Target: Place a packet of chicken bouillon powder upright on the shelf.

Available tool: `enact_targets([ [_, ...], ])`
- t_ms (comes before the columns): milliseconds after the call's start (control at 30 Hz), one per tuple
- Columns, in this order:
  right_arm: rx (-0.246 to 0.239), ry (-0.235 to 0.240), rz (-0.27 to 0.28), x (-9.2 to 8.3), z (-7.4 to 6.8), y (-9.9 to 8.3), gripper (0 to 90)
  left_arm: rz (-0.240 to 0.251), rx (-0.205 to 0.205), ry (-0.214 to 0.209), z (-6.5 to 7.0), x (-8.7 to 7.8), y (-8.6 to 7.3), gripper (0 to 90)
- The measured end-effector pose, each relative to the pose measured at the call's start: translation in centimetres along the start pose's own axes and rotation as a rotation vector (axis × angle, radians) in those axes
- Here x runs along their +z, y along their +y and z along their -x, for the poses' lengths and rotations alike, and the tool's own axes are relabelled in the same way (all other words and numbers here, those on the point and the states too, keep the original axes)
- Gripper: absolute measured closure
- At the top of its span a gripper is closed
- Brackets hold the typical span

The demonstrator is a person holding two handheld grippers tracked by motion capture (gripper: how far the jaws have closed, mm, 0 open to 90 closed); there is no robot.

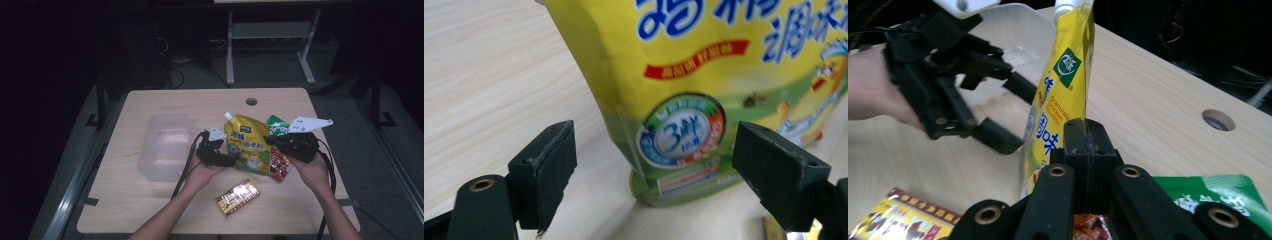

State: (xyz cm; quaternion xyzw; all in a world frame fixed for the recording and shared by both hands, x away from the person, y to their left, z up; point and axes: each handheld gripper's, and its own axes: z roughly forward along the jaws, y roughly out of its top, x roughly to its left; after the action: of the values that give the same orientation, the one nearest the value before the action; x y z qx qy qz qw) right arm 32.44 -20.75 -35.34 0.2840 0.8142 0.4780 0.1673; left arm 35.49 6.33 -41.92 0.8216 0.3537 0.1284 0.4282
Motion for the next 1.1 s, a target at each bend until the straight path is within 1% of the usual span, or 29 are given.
enact_targets([
  [33,0.000,0.007,-0.001,-0.1,0.0,-0.1,89.7,0.007,-0.004,-0.001,0.0,0.0,0.1,17.3],
  [67,-0.010,0.021,0.004,-0.2,0.0,-0.2,89.6,0.011,0.002,-0.011,0.0,0.0,0.2,17.4],
  [100,-0.010,0.021,0.004,-0.2,0.0,-0.2,89.6,0.011,0.002,-0.011,0.0,0.0,0.2,17.5],
  [200,-0.005,0.049,0.005,-0.4,0.1,-0.4,89.3,0.018,0.000,-0.047,0.0,0.0,0.3,18.3],
  [267,-0.001,0.062,-0.001,-0.5,0.1,-0.6,89.0,0.025,0.017,-0.075,0.1,-0.1,0.4,22.2],
  [300,0.003,0.068,-0.004,-0.5,0.1,-0.7,88.8,0.022,0.024,-0.081,0.2,-0.1,0.5,23.8],
  [333,0.007,0.075,-0.012,-0.5,0.1,-0.8,88.4,0.018,0.030,-0.076,0.4,-0.1,0.5,24.5],
  [367,0.011,0.078,-0.026,-0.3,0.1,-1.0,86.3,0.022,0.026,-0.085,0.4,-0.1,0.5,25.4],
  [400,0.011,0.078,-0.026,-0.3,0.1,-1.0,86.3,0.022,0.026,-0.085,0.4,-0.1,0.5,27.9],
  [433,0.017,0.090,-0.037,-0.2,0.2,-1.0,85.1,0.023,0.025,-0.091,0.4,-0.1,0.5,27.9],
  [467,0.023,0.099,-0.045,0.0,0.2,-1.1,84.2,0.025,0.023,-0.092,0.4,-0.1,0.5,28.7],
  [567,0.027,0.103,-0.043,0.3,0.1,-1.2,82.7,0.021,0.031,-0.090,0.5,-0.1,0.5,28.2],
  [600,0.026,0.098,-0.052,0.5,0.1,-1.2,80.5,0.019,0.031,-0.088,0.6,-0.2,0.5,28.1],
  [633,0.028,0.102,-0.065,1.0,0.0,-1.4,77.2,0.016,0.035,-0.088,0.6,-0.2,0.5,28.1],
  [667,0.028,0.102,-0.065,1.0,0.0,-1.4,77.2,0.013,0.039,-0.086,0.6,-0.2,0.5,28.1],
  [733,0.031,0.087,-0.090,1.6,-0.3,-1.6,75.5,0.007,0.050,-0.085,0.6,-0.3,0.5,28.1],
  [767,0.038,0.089,-0.094,1.8,-0.3,-1.8,74.5,0.002,0.056,-0.086,0.6,-0.3,0.5,27.9],
  [833,0.048,0.085,-0.108,2.2,-0.5,-2.0,74.7,0.000,0.061,-0.079,0.6,-0.4,0.5,27.8],
  [867,0.056,0.088,-0.126,2.6,-0.5,-2.1,77.1,-0.001,0.060,-0.078,0.6,-0.4,0.4,27.9],
  [900,0.060,0.084,-0.131,2.6,-0.6,-2.0,78.4,-0.002,0.058,-0.078,0.7,-0.4,0.4,27.9],
  [933,0.060,0.084,-0.131,2.6,-0.6,-2.0,78.4,-0.002,0.058,-0.078,0.7,-0.4,0.4,27.4],
  [967,0.065,0.081,-0.136,2.8,-0.6,-2.0,80.5,0.000,0.051,-0.074,0.7,-0.4,0.4,27.1],
  [1033,0.069,0.085,-0.137,2.8,-0.6,-1.9,81.5,-0.003,0.053,-0.072,0.7,-0.5,0.4,27.1],
  [1100,0.079,0.092,-0.138,2.9,-0.5,-1.9,85.6,-0.007,0.058,-0.072,0.7,-0.6,0.4,26.9],
])
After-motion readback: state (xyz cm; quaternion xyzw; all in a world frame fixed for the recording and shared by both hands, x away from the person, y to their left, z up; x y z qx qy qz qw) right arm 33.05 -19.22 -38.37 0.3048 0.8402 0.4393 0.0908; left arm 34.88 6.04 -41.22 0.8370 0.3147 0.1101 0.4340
